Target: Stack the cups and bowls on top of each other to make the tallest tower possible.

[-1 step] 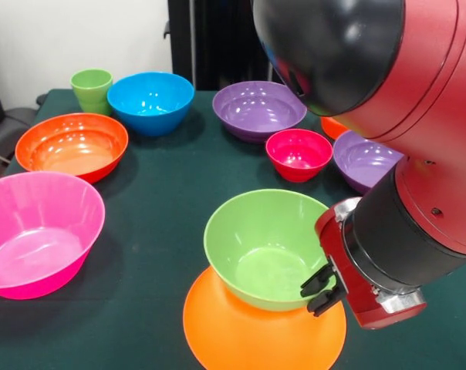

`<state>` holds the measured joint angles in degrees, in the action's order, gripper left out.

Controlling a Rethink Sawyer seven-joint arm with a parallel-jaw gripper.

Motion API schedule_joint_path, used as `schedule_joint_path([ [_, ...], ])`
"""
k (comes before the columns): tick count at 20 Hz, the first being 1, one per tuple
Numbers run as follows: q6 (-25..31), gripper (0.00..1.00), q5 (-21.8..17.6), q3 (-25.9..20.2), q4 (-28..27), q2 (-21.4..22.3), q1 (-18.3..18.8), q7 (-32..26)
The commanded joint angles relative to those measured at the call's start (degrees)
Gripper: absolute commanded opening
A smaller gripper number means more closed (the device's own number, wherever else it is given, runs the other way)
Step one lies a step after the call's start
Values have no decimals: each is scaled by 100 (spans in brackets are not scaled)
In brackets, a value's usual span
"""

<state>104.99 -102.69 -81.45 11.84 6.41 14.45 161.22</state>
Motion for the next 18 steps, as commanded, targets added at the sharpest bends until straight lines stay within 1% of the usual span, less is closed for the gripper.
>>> schedule_joint_path([
  [1,254,0,-61,431,223,-204,99,-136],
  [7,320,0,-111,496,249,-179,81,-225],
  [8,332,100,-123,494,244,-180,79,-225],
  [18,284,100,-98,518,270,-181,84,-270],
])
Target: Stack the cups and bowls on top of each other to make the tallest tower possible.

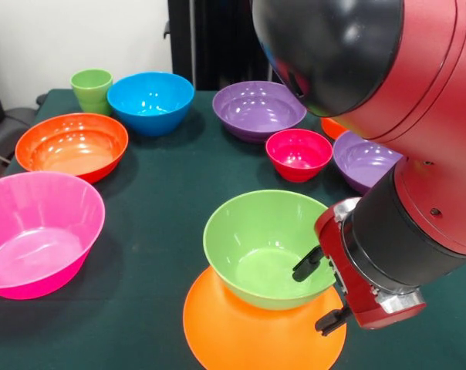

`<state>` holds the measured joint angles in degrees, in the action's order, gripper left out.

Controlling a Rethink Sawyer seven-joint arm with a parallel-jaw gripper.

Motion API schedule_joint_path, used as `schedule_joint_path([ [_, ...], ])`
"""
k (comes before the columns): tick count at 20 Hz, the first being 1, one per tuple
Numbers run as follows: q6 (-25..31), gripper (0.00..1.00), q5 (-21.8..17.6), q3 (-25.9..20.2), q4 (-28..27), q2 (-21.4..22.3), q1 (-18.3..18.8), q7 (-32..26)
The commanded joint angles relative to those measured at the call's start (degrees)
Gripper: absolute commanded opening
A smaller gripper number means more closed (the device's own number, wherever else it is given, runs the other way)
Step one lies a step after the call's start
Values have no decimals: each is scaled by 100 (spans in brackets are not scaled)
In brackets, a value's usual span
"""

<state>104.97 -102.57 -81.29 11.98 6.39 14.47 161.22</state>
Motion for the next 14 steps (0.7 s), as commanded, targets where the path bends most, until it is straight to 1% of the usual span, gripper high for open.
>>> schedule_joint_path([
  [1,297,100,-93,472,238,-189,89,-220],
  [5,209,100,-32,459,246,-163,127,-218],
  [7,203,100,60,498,280,-133,148,-199],
  [9,192,100,205,562,339,-91,171,-173],
  [14,171,100,759,851,583,79,228,-42],
])
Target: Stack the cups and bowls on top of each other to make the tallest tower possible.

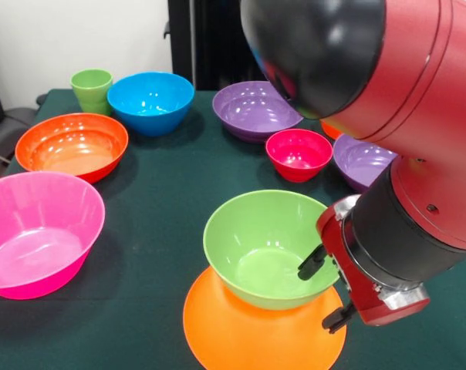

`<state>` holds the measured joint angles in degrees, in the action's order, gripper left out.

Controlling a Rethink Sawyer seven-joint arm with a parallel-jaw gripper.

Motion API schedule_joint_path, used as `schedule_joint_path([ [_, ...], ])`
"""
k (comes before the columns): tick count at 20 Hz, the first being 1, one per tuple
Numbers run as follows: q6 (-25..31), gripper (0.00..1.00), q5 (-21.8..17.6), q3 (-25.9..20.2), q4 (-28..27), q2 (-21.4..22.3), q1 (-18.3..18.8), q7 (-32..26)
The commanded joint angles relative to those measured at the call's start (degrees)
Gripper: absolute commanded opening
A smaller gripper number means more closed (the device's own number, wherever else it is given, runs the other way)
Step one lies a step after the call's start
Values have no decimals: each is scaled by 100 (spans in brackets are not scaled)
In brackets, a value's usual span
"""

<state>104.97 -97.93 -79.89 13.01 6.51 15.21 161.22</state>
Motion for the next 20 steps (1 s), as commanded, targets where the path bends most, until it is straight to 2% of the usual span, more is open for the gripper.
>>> schedule_joint_path([
  [1,173,100,397,768,515,88,163,-17],
  [5,143,100,982,1129,838,320,220,135],
  [7,77,100,1459,1441,1229,512,272,376],
  [11,-130,100,2110,1842,1671,790,425,492],
  [17,-953,100,3115,2402,2706,1279,701,917],
  [20,-1526,100,3434,2647,3224,1527,831,985],
])
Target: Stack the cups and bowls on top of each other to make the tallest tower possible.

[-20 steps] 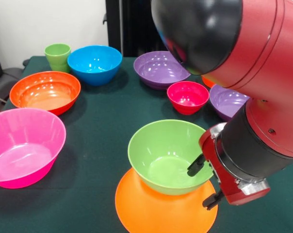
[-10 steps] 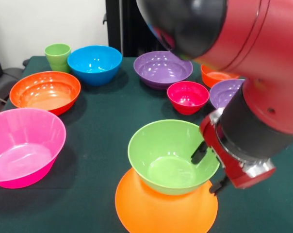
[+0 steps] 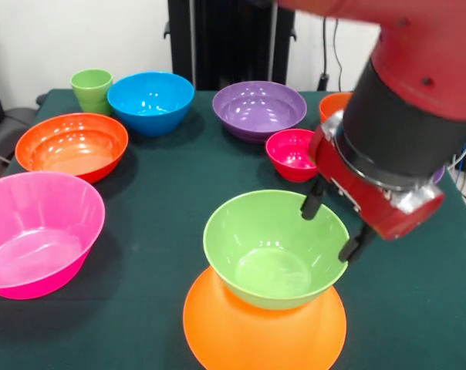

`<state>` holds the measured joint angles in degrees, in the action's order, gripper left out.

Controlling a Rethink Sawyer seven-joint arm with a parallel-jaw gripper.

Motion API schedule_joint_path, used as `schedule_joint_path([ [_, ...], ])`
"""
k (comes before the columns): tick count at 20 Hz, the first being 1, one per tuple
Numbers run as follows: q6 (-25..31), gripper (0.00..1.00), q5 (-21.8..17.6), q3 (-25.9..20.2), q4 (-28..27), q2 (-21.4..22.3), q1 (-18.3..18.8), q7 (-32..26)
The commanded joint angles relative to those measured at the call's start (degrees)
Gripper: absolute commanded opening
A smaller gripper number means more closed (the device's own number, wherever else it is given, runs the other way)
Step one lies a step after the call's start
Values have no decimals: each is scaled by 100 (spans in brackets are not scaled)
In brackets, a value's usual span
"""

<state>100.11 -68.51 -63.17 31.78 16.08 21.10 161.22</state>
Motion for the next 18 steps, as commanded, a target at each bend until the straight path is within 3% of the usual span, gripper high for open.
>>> schedule_joint_path([
  [1,-1246,100,621,1046,1555,673,302,1023],
  [4,-1789,100,956,1214,2164,1039,505,952],
  [9,-2406,100,1250,1568,2981,1535,812,264],
  [18,-3108,100,1427,1806,3480,1799,1222,-1049],
])
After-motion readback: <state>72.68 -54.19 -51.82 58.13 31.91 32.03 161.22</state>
